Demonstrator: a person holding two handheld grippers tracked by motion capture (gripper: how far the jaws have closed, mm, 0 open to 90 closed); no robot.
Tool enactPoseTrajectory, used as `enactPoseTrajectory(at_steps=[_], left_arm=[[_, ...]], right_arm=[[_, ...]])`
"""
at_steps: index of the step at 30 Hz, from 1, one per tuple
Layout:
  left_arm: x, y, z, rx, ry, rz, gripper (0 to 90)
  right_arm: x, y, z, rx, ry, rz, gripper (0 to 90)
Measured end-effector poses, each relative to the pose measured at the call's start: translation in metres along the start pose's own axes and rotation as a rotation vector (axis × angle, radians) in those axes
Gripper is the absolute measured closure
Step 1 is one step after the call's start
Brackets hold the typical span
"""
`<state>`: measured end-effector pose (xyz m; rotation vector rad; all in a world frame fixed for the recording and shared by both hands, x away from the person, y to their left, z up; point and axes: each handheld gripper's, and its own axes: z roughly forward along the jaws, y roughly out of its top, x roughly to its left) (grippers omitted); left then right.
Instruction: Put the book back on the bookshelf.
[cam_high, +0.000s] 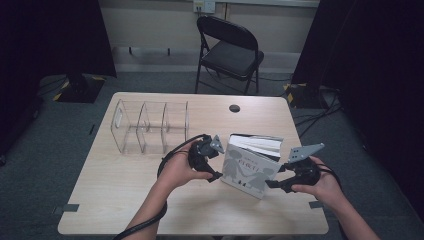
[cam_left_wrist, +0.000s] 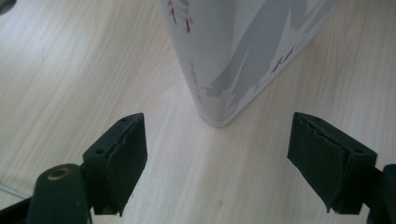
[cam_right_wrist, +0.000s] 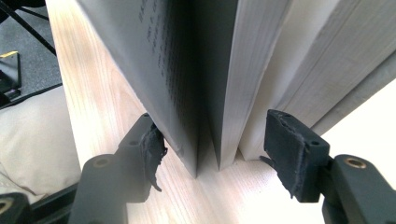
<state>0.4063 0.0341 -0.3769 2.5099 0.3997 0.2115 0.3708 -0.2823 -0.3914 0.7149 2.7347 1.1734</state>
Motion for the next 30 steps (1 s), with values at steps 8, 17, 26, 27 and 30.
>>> enactPoseTrajectory(at_steps=[8,17,26,27,30], left_arm=[[0.000,0.014,-0.001,-0.022,-0.007,0.018,18.9],[0.001,0.028,-0.003,-0.038,-0.026,0.047,17.3],[-0.001,0.047,-0.011,-0.062,-0.026,0.113,17.7],[-0.001,0.048,-0.011,-0.069,-0.026,0.113,18.0],[-0.001,0.049,-0.011,-0.065,-0.012,0.124,20.9]], right_arm=[[0.000,-0.001,0.000,-0.010,-0.006,0.003,38.4],[-0.001,0.000,-0.001,0.001,-0.011,0.001,38.3],[-0.002,0.000,-0.001,0.007,-0.009,0.008,37.4],[-0.002,0.000,-0.001,0.006,-0.011,0.006,37.3],[-0.003,-0.001,-0.002,0.006,-0.010,0.012,37.1]])
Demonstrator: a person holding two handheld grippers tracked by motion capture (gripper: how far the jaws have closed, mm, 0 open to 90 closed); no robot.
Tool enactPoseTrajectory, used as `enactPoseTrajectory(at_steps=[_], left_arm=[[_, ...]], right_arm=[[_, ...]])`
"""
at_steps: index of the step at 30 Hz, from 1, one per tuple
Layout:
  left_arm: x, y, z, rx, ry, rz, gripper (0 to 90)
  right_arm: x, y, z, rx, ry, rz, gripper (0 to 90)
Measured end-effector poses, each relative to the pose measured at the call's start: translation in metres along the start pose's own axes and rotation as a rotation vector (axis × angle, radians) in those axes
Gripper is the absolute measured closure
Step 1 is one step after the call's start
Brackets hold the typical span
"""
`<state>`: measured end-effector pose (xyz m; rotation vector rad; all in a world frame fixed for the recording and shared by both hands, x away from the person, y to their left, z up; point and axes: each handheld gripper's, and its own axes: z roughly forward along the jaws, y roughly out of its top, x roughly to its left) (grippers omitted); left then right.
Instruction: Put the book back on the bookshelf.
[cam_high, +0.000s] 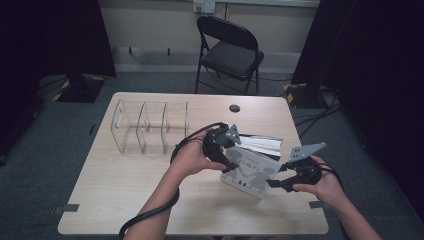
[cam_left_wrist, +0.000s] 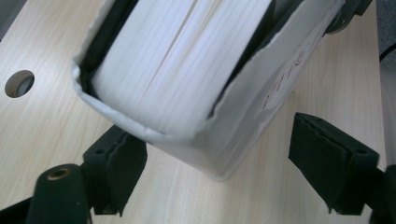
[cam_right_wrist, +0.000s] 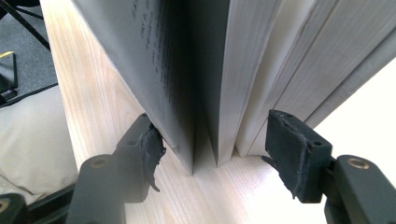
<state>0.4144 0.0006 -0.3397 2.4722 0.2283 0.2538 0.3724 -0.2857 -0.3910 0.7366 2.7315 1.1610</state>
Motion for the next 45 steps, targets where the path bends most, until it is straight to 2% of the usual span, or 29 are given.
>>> enactPoseTrajectory(at_steps=[3,5,8,11,16,17,23,28,33,38,45], left_arm=[[0.000,0.001,-0.001,0.006,0.002,0.001,23.5],[-0.001,0.002,-0.003,0.025,0.009,0.022,26.6],[0.000,0.003,-0.006,0.032,0.016,0.038,37.4],[0.000,0.003,-0.009,0.036,-0.005,0.029,41.2],[0.000,0.006,-0.010,0.051,-0.025,0.042,43.3],[-0.001,0.006,-0.010,0.049,-0.031,0.025,43.9],[-0.005,0.010,-0.015,0.094,-0.046,0.038,47.7],[-0.010,0.008,-0.020,0.109,-0.056,0.007,50.5],[-0.011,0.008,-0.021,0.120,-0.058,-0.006,51.4],[-0.011,0.010,-0.019,0.126,-0.041,0.018,48.9],[-0.008,0.019,-0.014,0.118,-0.034,0.027,42.6]], right_arm=[[-0.001,-0.002,0.000,0.001,0.004,0.011,36.5],[-0.002,-0.002,0.000,-0.001,0.002,0.015,35.9],[-0.004,-0.003,-0.001,0.001,-0.003,0.020,35.9],[-0.005,-0.003,-0.001,0.003,-0.005,0.025,35.9],[-0.007,-0.004,-0.002,0.006,-0.005,0.025,35.9],[-0.007,-0.004,-0.002,0.007,-0.004,0.029,35.9],[-0.010,-0.005,-0.003,0.001,-0.008,0.038,35.9],[-0.013,-0.009,-0.003,0.001,-0.026,0.056,36.3],[-0.012,-0.013,0.000,0.009,-0.030,0.062,36.0],[-0.013,-0.013,0.004,0.013,-0.028,0.057,36.0],[-0.011,-0.016,0.006,0.019,-0.022,0.057,36.0]])
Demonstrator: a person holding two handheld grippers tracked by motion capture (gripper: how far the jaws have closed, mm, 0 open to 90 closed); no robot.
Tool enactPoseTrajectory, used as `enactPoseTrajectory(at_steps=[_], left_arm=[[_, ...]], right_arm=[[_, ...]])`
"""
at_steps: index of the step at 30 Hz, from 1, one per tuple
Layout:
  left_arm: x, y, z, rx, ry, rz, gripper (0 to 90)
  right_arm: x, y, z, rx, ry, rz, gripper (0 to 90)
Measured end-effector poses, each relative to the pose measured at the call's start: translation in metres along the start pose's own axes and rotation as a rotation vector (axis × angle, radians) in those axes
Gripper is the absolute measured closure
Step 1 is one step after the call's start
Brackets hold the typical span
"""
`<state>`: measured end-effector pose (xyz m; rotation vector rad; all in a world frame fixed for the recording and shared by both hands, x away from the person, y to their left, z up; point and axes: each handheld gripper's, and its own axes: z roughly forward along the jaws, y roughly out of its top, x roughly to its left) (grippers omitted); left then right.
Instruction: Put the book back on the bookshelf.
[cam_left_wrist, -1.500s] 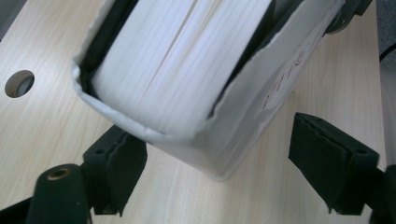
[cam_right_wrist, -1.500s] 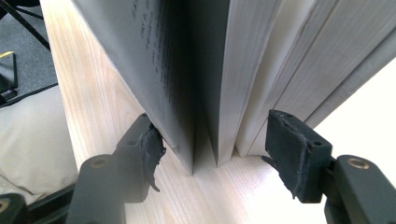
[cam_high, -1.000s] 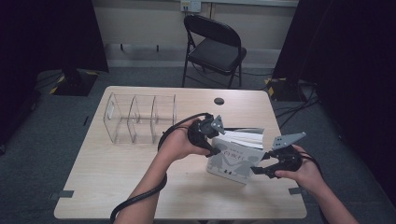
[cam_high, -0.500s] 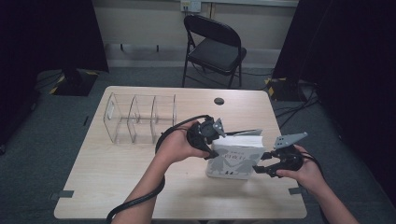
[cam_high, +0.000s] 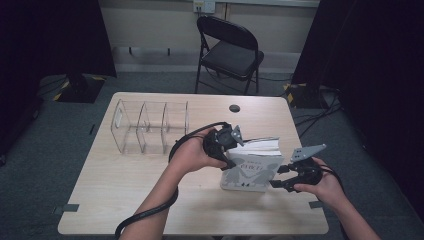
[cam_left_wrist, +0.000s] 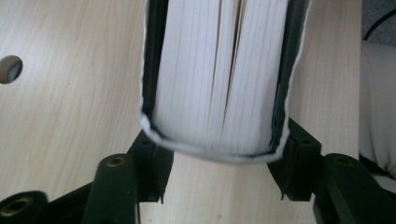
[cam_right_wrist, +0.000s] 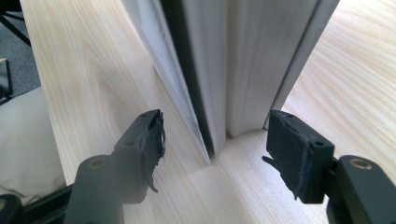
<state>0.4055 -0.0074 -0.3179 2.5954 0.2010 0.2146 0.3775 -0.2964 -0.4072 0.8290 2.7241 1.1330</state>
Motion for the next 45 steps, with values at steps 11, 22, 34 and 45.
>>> enactPoseTrajectory(at_steps=[11,22,34,45], left_arm=[[0.002,0.029,0.009,0.037,-0.010,0.052,36.6],[-0.003,0.033,0.007,0.054,-0.043,0.018,48.4],[-0.004,0.014,-0.009,0.109,-0.037,-0.068,52.1],[0.002,0.013,-0.008,0.111,-0.031,-0.097,50.4]], right_arm=[[-0.002,-0.019,0.009,0.016,-0.002,0.016,34.1],[-0.005,-0.035,0.010,0.014,-0.023,0.061,30.8],[-0.003,-0.050,0.032,0.034,-0.067,0.074,25.0],[0.001,-0.059,0.050,0.057,-0.138,0.051,22.8]])
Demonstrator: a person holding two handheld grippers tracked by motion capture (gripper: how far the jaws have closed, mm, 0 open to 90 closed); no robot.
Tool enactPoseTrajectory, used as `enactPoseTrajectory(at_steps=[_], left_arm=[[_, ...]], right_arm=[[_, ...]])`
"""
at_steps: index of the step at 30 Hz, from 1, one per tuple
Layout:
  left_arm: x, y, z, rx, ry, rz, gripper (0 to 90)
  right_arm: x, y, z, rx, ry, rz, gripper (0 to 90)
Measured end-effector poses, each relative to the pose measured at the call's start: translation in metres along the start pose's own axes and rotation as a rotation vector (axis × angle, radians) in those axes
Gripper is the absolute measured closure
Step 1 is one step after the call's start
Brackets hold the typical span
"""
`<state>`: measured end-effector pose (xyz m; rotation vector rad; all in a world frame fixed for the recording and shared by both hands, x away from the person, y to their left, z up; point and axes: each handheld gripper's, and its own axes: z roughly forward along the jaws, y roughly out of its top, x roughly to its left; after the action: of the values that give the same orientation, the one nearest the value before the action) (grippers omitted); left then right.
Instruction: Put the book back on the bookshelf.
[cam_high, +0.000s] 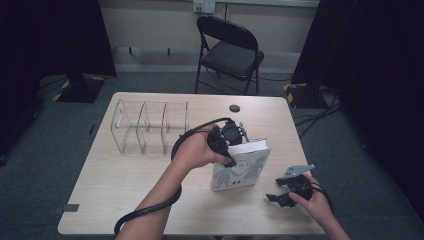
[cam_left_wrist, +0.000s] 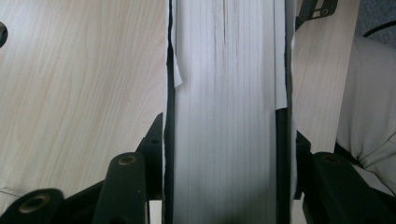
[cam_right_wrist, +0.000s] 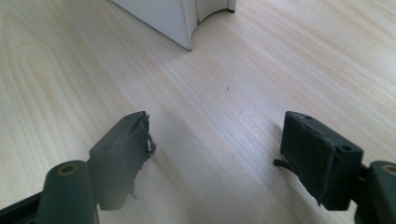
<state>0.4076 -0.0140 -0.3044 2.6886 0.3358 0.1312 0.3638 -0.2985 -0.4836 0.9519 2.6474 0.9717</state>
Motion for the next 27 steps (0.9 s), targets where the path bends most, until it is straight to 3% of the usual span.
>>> enactPoseTrajectory(at_steps=[4,7,11,12,18,27], left_arm=[[0.001,0.001,0.001,-0.001,0.001,0.001,49.4],[0.001,0.002,0.001,0.009,0.008,0.023,48.8],[0.000,0.003,0.003,0.002,0.024,0.012,46.8],[0.000,0.004,0.003,0.009,0.024,0.028,46.7],[0.001,0.010,0.005,0.045,0.015,0.015,46.3],[0.002,0.017,0.015,0.051,0.005,0.009,45.9]], right_arm=[[0.003,0.000,0.003,-0.017,-0.020,-0.021,21.4],[0.005,-0.001,0.006,-0.041,-0.034,-0.026,20.7],[0.005,-0.004,0.009,-0.074,-0.058,-0.044,20.4],[0.006,-0.004,0.009,-0.078,-0.058,-0.040,20.3],[0.006,-0.006,0.011,-0.114,-0.054,-0.040,19.5],[0.005,-0.009,0.012,-0.147,-0.064,-0.030,19.5]])
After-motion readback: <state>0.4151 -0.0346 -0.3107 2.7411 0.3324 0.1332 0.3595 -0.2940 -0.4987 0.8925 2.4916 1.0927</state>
